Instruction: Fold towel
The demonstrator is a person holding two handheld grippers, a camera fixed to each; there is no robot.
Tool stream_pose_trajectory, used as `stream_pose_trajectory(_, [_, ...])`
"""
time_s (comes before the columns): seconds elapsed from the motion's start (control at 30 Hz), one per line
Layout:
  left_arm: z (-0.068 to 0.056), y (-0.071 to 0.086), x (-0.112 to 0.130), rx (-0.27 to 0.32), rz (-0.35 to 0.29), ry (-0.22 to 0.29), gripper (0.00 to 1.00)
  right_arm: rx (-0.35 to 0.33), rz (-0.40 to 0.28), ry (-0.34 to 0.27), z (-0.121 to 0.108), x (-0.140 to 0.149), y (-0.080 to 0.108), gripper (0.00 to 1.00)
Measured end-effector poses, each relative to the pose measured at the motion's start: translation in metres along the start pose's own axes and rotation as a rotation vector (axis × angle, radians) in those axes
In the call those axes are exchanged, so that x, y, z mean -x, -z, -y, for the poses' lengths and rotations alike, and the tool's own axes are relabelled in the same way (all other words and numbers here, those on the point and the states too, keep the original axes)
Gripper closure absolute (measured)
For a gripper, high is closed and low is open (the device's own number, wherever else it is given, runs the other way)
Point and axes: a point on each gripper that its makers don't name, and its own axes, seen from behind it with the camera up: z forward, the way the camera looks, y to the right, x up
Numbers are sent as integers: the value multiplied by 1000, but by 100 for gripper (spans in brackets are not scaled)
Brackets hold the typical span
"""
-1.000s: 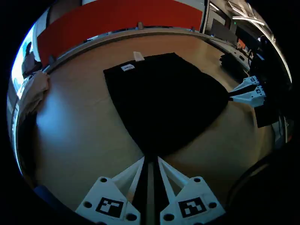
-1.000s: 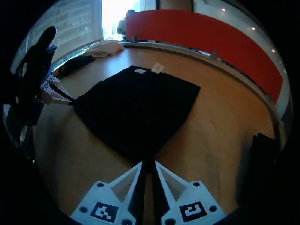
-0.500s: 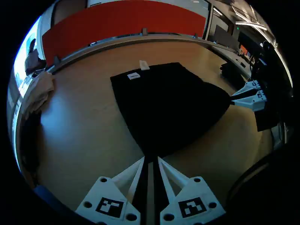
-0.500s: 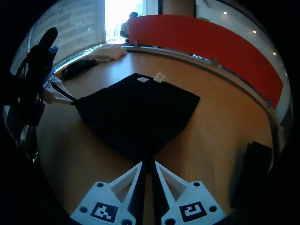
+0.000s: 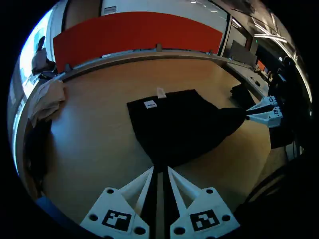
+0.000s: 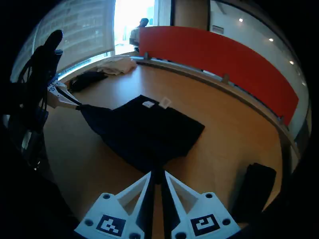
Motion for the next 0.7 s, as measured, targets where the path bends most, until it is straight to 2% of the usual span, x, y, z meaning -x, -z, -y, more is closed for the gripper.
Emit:
stream_pose_trajectory(0.47, [-21, 40, -10, 38, -22, 39, 91, 8, 1, 14, 1, -15, 39, 90])
stream_pose_trajectory(0.7, [-26, 44, -8, 48, -23, 47, 91, 9, 10, 14, 0, -12, 40, 90])
